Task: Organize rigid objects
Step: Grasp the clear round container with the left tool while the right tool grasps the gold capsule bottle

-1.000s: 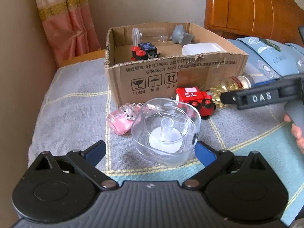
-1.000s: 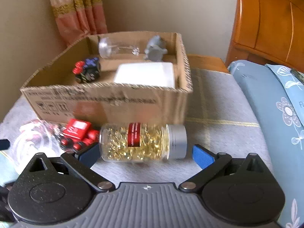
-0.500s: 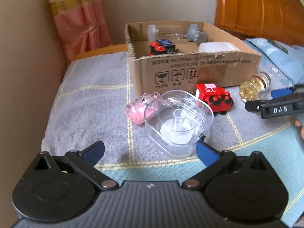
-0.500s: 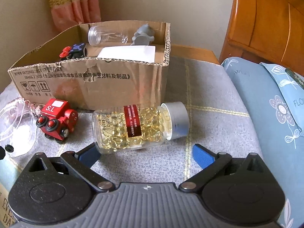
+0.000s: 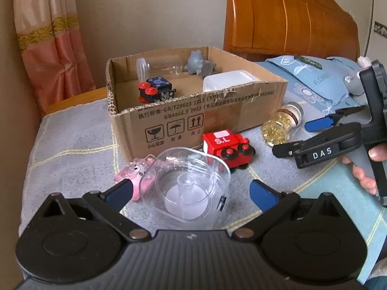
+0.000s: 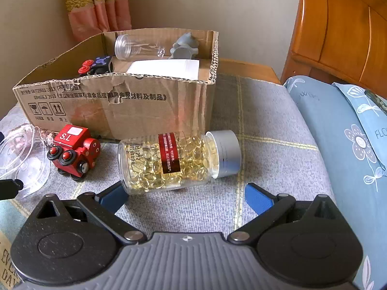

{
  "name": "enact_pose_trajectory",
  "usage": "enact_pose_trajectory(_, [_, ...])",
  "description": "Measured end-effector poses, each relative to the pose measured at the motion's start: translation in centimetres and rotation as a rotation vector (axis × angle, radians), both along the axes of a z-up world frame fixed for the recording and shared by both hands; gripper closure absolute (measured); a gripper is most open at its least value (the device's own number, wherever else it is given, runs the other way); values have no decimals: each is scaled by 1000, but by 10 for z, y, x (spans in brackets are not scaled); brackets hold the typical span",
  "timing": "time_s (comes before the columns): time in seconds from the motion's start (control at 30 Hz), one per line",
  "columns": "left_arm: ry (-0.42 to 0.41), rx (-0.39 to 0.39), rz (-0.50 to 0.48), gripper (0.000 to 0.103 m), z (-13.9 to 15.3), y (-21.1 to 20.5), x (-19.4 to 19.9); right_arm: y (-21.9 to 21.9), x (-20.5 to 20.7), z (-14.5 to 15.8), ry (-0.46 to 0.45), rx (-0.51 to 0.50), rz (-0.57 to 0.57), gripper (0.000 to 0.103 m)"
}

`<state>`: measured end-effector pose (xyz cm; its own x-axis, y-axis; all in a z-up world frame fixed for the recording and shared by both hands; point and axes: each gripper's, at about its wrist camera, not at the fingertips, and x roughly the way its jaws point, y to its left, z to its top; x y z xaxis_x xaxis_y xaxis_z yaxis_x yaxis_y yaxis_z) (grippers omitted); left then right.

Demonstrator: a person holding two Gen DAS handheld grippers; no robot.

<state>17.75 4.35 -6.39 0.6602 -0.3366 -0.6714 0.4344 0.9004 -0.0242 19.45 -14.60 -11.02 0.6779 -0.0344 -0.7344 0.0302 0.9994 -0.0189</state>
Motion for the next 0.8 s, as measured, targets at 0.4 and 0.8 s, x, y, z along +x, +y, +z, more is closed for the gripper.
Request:
enact_pose_trajectory(0.4, [45, -37, -70, 1, 0, -7, -7, -1, -2, 0, -9, 0, 15, 0])
enact_pose_trajectory(0.8, [59, 19, -54, 24, -17, -20, 12, -2, 7, 0, -16, -13, 97, 0])
